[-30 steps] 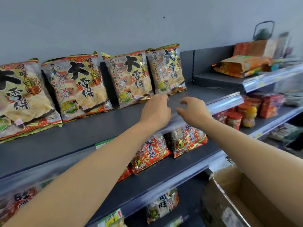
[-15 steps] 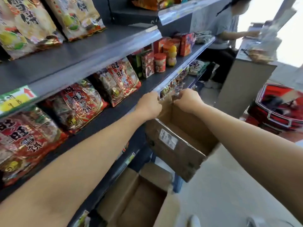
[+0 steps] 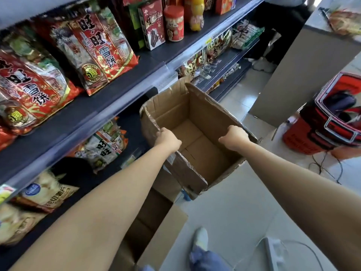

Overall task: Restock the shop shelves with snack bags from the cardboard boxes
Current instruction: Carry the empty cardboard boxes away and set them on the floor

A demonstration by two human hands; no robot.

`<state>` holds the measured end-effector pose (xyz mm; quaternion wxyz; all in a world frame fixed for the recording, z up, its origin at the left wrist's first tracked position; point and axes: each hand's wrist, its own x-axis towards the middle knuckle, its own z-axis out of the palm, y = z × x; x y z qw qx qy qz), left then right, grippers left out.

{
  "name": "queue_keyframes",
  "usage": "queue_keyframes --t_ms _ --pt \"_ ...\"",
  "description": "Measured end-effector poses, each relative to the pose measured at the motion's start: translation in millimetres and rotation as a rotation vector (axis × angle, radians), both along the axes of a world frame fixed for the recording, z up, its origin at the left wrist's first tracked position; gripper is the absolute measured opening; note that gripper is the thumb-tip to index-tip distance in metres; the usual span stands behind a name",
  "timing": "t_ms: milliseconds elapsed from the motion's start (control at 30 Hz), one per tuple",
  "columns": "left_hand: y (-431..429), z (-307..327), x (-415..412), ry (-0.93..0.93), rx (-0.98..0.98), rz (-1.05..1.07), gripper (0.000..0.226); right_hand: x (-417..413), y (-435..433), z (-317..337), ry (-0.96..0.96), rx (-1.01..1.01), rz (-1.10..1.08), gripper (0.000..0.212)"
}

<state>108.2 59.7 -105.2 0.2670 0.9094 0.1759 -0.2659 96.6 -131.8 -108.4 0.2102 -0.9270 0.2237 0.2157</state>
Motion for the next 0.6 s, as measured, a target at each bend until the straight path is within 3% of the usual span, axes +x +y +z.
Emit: queue_keyframes --t_ms 233,367,467,600 --pt "-20 -37 11 0.101 0.0 0.277 0.087 9 -35 -42 -0.088 -0.115 -0.071 0.063" --pt "-25 -49 16 0.133 -0.126 0.414 0.063 18 -43 -51 -0.118 -0.151 -0.124 0.052" --pt "-23 -50 16 0.117 -0.081 0.356 0.053 20 -44 -49 -0.101 -0.212 -0.086 0.035" --pt "-22 -47 17 0.068 -0.056 0.201 0.064 5 -48 -50 -0.083 -0.16 -0.188 0.026"
